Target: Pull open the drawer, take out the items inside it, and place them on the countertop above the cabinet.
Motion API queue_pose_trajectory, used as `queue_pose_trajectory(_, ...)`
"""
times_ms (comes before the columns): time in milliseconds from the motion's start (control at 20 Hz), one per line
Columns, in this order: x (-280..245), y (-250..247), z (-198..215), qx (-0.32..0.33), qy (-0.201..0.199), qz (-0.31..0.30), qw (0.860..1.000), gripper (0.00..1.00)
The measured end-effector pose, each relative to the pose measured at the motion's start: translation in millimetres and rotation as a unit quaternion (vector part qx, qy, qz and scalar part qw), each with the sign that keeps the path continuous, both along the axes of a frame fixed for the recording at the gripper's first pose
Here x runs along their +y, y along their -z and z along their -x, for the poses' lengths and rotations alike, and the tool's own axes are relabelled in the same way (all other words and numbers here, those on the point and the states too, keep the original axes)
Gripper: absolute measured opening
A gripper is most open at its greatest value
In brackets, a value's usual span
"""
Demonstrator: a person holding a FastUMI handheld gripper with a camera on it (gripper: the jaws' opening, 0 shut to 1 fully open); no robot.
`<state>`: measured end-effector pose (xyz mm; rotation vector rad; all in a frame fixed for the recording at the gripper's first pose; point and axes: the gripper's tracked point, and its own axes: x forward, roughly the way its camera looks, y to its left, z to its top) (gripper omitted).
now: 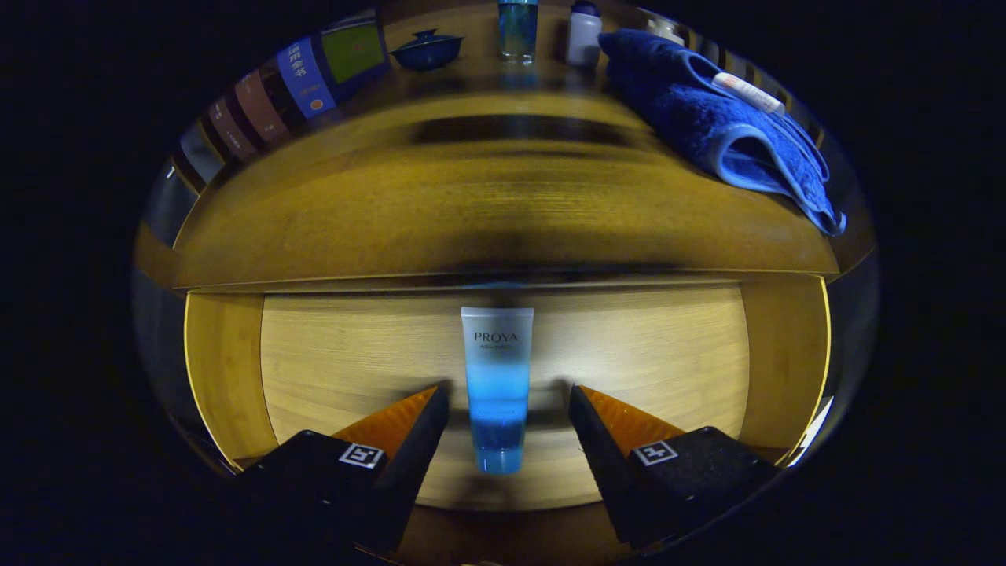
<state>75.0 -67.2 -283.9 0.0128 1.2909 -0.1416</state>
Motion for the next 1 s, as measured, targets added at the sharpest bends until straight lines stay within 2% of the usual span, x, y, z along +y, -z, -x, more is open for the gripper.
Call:
queue_pose_trajectory(300,3.2,13.1,0.8,0.021,-0.004,-0.008,1.0,0.53)
queue_pose_trajectory(400,4.2,12.4,-0.5,0.02,-0.014,-0.002,1.0,0.48)
queue_pose_trajectory(650,6.7,9.4,-2.1,0.011,-0.007,-0.021,1.0,0.48)
queue_pose_trajectory(1000,6.4,-28.7,2.7,-0.04,-0.015,-0.027,0.999,0.47)
